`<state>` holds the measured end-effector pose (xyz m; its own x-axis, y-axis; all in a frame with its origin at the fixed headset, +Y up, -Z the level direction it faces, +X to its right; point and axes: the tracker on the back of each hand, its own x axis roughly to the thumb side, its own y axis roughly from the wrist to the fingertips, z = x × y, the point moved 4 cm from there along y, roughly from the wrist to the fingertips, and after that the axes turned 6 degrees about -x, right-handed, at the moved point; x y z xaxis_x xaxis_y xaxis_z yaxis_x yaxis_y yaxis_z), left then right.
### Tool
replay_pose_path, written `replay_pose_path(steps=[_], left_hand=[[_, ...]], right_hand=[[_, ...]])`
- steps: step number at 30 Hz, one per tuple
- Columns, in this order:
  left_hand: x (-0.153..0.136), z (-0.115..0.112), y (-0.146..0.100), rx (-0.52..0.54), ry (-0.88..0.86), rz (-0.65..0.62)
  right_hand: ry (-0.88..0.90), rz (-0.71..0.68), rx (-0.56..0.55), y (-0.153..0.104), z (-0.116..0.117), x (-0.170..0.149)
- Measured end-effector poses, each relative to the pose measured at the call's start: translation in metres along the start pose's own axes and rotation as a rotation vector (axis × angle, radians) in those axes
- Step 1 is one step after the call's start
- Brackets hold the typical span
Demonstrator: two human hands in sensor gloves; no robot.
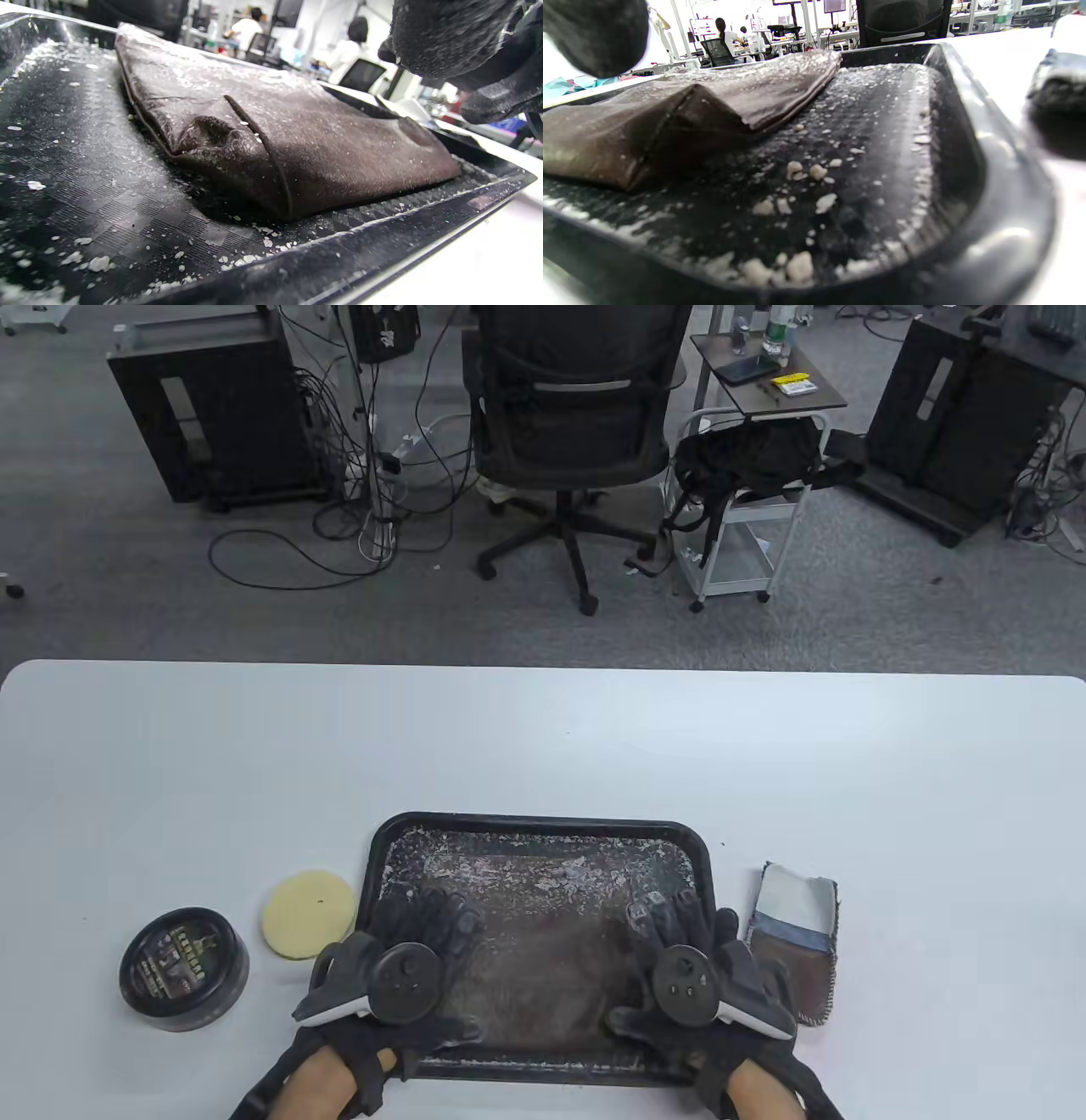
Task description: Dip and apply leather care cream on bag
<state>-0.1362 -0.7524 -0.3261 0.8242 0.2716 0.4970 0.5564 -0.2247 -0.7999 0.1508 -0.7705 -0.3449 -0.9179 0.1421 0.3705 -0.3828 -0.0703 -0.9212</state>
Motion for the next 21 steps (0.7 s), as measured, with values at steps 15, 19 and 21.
replay_pose_path(steps=[15, 19, 21], left_hand=[[-0.010, 0.003, -0.003, -0.009, -0.023, 0.047], [-0.014, 0.001, -0.004, -0.034, -0.025, 0.072], [-0.018, -0.001, -0.004, -0.058, -0.034, 0.088]], right_hand=[[-0.005, 0.118, -0.124, -0.022, -0.043, -0.047], [0.000, 0.200, -0.153, -0.035, -0.054, -0.081], [0.020, 0.242, -0.134, -0.038, -0.054, -0.096]])
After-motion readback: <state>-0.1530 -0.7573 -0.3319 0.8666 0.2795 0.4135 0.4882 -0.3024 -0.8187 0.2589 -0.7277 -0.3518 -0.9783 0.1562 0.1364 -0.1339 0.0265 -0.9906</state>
